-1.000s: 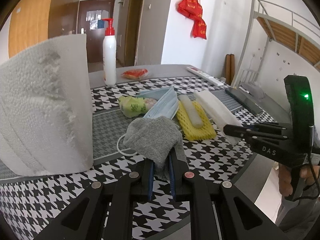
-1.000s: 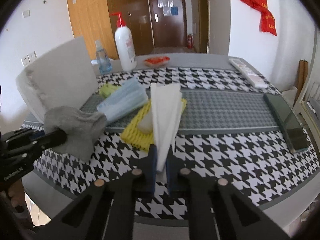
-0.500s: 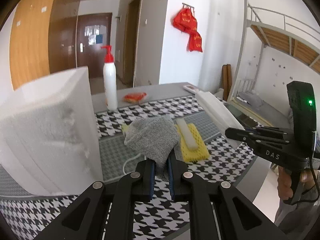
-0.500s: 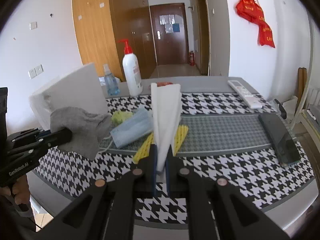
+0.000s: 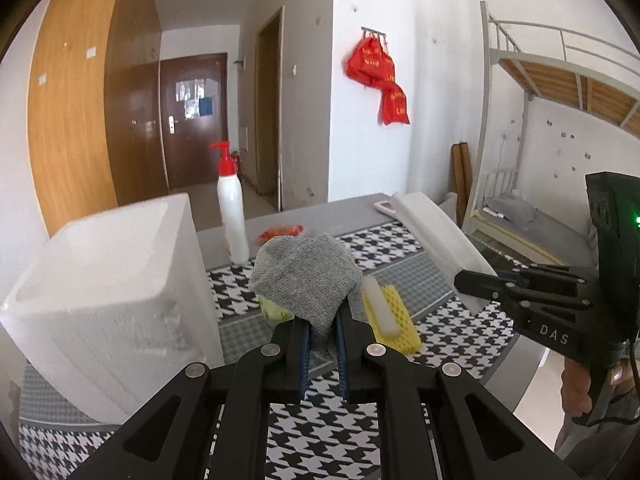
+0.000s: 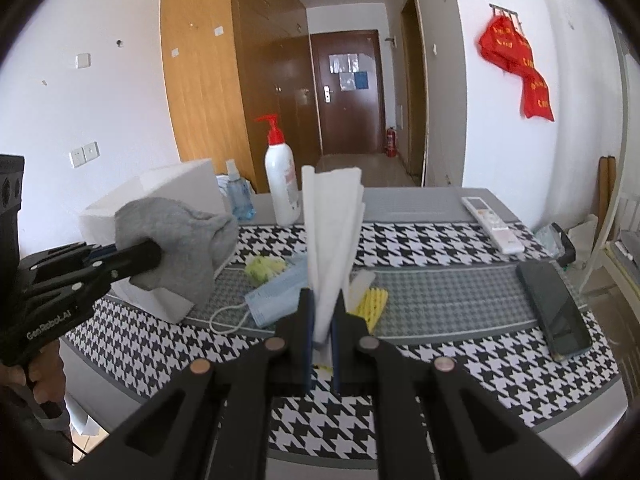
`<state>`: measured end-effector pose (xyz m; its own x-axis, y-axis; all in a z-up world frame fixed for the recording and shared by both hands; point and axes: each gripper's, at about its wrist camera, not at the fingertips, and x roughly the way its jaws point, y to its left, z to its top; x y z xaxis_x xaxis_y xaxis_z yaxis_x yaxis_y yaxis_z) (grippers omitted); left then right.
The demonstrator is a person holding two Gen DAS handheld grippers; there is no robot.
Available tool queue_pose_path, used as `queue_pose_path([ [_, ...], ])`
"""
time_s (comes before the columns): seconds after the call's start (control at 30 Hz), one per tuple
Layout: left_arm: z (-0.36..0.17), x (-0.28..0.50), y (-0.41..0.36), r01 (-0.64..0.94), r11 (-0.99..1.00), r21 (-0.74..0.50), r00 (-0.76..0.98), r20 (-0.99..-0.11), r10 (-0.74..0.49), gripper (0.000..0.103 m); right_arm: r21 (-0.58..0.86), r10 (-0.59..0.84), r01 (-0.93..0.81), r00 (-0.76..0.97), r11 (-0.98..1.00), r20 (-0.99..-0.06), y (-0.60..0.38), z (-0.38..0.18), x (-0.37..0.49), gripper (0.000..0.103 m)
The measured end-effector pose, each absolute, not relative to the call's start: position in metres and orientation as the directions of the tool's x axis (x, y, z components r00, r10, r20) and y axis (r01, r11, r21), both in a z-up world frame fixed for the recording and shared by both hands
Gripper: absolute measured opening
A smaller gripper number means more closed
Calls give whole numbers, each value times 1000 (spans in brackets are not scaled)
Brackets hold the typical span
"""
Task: Organize soft objects
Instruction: 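Carry the sock and paper towel over the white foam box with both grippers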
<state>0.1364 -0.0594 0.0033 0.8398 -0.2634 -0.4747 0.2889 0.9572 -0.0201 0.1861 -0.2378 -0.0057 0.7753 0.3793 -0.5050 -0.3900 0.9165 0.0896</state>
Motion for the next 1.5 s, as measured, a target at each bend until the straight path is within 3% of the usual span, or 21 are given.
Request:
queue_pose_path([
  [0.97,43,136,-47,218,975,32,915,-354,-193,12,10,369,-401,834,916,-411,-211,32,184,10],
  [1.5,52,132,-27,152,988,33,934,-333,-133,12,62,408,-419,821,906,-399,-198,42,197,10],
])
